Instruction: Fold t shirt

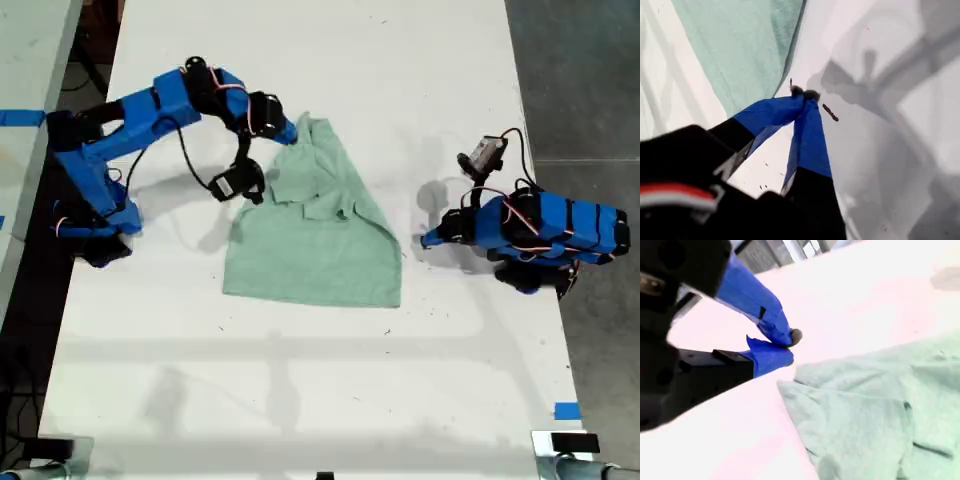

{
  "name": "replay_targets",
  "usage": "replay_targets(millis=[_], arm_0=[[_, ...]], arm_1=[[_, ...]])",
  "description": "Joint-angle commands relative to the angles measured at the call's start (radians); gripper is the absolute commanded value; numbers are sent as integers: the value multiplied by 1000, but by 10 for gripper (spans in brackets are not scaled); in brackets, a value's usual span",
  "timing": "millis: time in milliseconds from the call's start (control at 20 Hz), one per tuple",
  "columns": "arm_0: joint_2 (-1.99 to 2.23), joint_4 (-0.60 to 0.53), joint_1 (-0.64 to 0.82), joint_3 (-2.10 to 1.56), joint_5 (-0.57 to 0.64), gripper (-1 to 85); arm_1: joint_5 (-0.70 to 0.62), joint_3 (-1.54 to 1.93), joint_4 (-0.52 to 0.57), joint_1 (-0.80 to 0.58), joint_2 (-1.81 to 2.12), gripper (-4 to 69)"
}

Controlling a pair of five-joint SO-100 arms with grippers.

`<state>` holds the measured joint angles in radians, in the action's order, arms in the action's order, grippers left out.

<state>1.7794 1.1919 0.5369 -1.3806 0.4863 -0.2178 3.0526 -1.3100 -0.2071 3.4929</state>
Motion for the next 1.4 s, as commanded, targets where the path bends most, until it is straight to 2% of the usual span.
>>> replay_targets(millis=[0, 200, 250, 300, 600, 1350], arm_0=[[588, -106, -61, -367, -58, 1], [1456, -402, -224, -1344, -230, 0], [1646, -436, -270, -1549, -282, 0], [1813, -413, -291, -1697, -311, 0], [1825, -347, -284, -1833, -235, 0], [1825, -264, -275, -1825, -299, 1]], arm_1=[[-18, 49, 31, 8, 11, -19], [-20, 49, 32, 6, 11, -19], [-26, 49, 38, 6, 11, -19], [-32, 49, 41, 6, 11, -20], [-48, 52, 57, -2, 11, -21], [-5, 44, 41, -25, 12, -15]])
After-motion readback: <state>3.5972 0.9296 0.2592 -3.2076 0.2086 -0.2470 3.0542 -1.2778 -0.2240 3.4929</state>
